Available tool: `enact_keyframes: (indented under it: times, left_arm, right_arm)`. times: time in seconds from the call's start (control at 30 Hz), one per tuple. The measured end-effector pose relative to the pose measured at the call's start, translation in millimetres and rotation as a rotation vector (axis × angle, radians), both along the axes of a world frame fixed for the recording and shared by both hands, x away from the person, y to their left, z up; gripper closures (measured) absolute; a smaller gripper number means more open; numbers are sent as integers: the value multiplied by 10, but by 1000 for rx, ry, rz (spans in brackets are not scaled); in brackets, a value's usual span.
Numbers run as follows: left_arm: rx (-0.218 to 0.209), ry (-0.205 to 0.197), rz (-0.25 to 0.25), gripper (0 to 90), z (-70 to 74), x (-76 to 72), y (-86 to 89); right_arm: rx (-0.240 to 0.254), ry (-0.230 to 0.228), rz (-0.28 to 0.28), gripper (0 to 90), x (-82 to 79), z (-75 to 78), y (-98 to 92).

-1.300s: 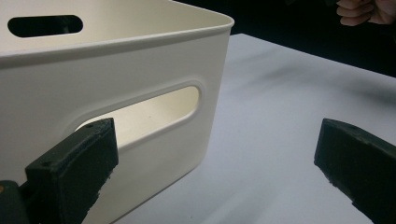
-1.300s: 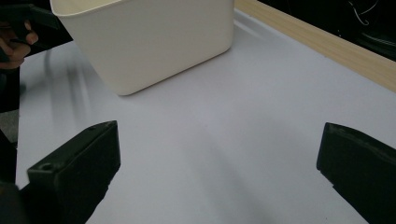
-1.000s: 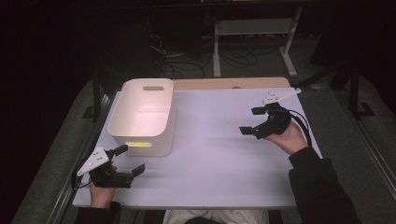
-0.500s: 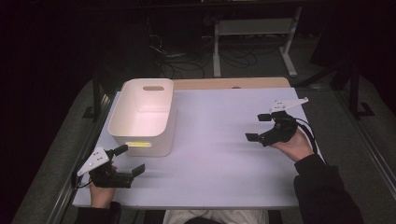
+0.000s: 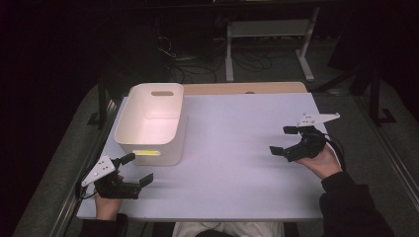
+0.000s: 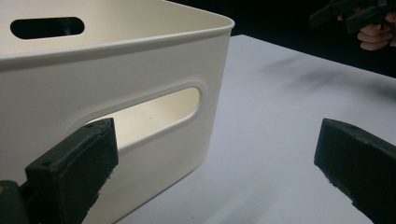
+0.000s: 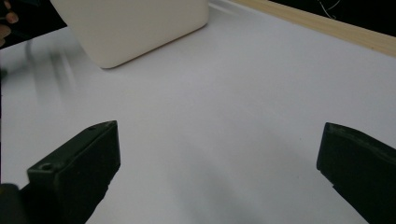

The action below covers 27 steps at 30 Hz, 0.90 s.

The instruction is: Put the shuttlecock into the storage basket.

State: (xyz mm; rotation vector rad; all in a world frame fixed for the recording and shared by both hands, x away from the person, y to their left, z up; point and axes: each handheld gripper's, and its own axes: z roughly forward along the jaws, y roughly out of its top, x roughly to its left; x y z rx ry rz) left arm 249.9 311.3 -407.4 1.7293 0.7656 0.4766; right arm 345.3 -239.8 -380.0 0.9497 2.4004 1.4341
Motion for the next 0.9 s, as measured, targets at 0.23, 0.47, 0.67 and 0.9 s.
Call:
enact_keyframes:
  times: [0.23,0.47,0.67,0.9]
  left_arm:
    - [2,1,2,0,-1,0,-1]
    - [3,-1,4,0,1,-5,4]
    - [7,0,5,0,-1,-3,3]
    - [9,4,6,0,-3,-3,0]
  right_arm:
    - [1,0,-26,0,-108,-109,-138]
    - [-6,-5,-43,0,-200,-216,-207]
    - [0,-12,-61,0,-312,-309,-278]
    - [32,-13,-89,0,-444,-407,-393]
